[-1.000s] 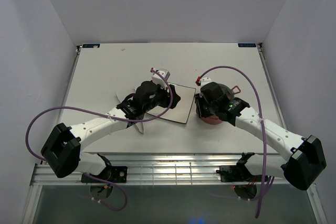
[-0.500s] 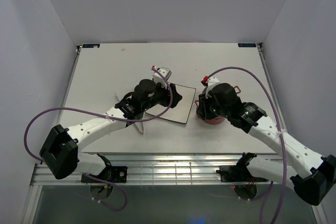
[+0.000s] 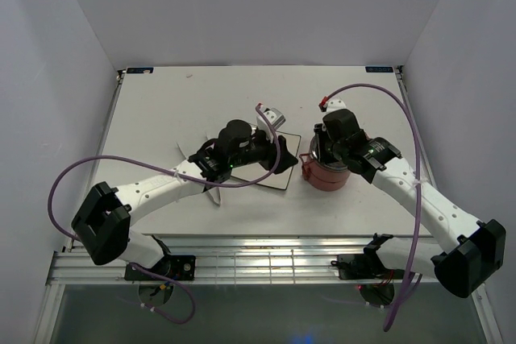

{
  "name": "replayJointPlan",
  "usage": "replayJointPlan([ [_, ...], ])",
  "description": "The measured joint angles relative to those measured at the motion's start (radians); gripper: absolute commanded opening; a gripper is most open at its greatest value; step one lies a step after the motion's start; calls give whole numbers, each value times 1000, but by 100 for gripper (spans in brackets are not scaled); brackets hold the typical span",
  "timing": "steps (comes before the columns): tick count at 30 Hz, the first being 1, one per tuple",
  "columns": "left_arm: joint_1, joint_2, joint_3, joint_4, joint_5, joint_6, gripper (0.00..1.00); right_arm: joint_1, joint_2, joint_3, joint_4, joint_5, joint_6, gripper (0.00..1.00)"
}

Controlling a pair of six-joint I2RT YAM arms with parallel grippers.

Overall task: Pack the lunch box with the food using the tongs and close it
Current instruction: Close the box lid on the packing box.

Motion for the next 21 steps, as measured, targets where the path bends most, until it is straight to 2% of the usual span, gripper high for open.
replayJointPlan([
  [10,-19,99,5,14,40,19,59,-72,-33,-32,5,27,-5,30],
  [21,-29,184,29,14,20,18,59,-84,-53,-73,14,6,-22,29],
])
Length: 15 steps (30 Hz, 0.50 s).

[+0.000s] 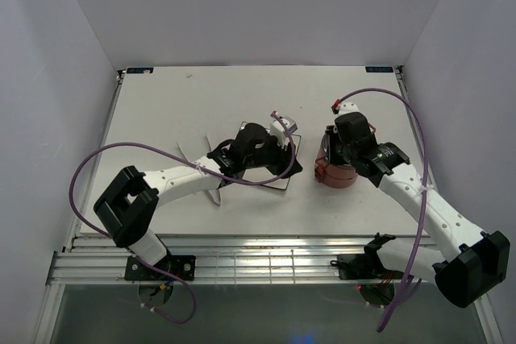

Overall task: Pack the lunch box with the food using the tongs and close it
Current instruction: Close the box lid on the packing box.

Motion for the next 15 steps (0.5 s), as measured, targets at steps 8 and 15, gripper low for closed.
replayJointPlan([
  [8,-16,0,60,8,-6,-1,59,0,-34,39,-24,11,-2,29],
  [15,-43,9,120,16,-6,0,59,-24,-48,54,-51,80,10,31],
])
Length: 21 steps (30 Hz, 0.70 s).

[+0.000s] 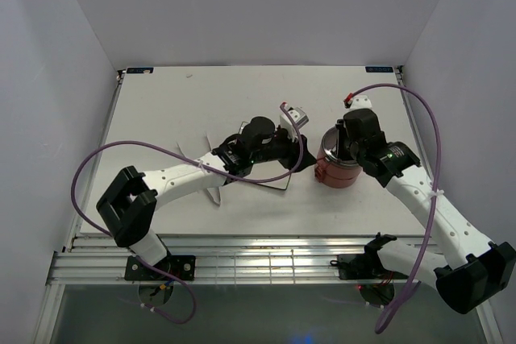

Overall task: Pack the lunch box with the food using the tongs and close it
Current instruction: Close the box lid on the packing box.

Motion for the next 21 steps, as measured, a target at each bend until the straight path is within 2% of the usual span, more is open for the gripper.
replayJointPlan([
  [2,-4,13,4,7,0,0,59,-9,5,0,-3,11,10,36],
  [4,-6,34,5,8,0,1,59,-15,16,0,-3,23,15,37],
  [11,-6,137,13,9,-5,0,58,-35,35,-13,18,35,48,36],
  [21,-6,225,58,11,-50,-4,55,-34,10,-134,150,18,86,35],
])
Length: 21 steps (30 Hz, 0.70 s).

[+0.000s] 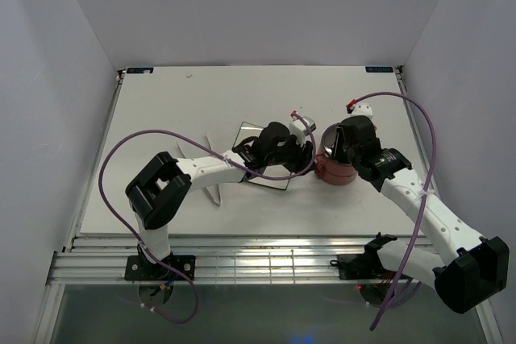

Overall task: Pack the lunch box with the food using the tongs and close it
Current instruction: Close the box lid on the packing box.

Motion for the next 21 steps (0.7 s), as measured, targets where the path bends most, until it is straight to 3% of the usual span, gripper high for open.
replayJointPlan([
  [21,-13,-203,-63,49,-92,-66,58,-2,-10,-46,99,-23,9,33],
])
